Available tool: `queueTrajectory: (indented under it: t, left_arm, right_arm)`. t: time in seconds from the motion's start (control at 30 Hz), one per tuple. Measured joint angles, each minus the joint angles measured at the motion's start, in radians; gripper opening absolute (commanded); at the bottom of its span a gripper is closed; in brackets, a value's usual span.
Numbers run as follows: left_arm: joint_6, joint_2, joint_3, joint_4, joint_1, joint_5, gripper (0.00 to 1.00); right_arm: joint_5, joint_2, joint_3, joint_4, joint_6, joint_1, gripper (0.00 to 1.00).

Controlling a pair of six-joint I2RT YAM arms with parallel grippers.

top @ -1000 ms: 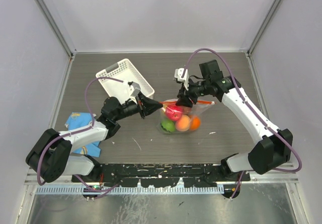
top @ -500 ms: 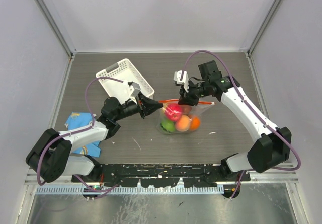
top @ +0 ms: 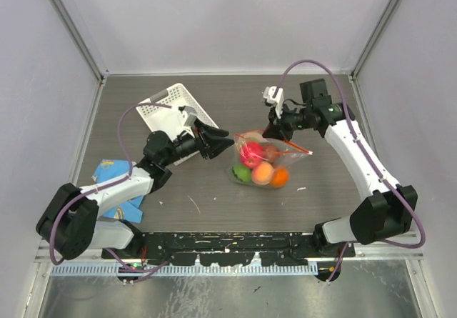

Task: Open the zip-top bag and remove the fake food
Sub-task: Open the zipper of the food storage bag at the center of the board.

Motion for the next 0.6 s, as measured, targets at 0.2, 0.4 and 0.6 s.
queueTrajectory:
  t: [0.2, 0.4, 0.6]
  left_arm:
    - [-0.030, -0.069, 0.055, -0.114, 0.000, -0.081, 0.70]
    - [-0.088, -0.139, 0.054, -0.204, 0.000, -0.166, 0.77]
    - [-0.214, -0.137, 0.046, -0.287, 0.000, -0.200, 0.76]
  right_arm:
    - [-0.009, -0.003, 0.091, -0.001, 0.098, -0.141, 0.01]
    - [-0.010, -0.007, 0.149, 0.027, 0.216, -0.254, 0.01]
    - [-0.013, -0.040, 0.061, 0.164, 0.377, -0.252, 0.01]
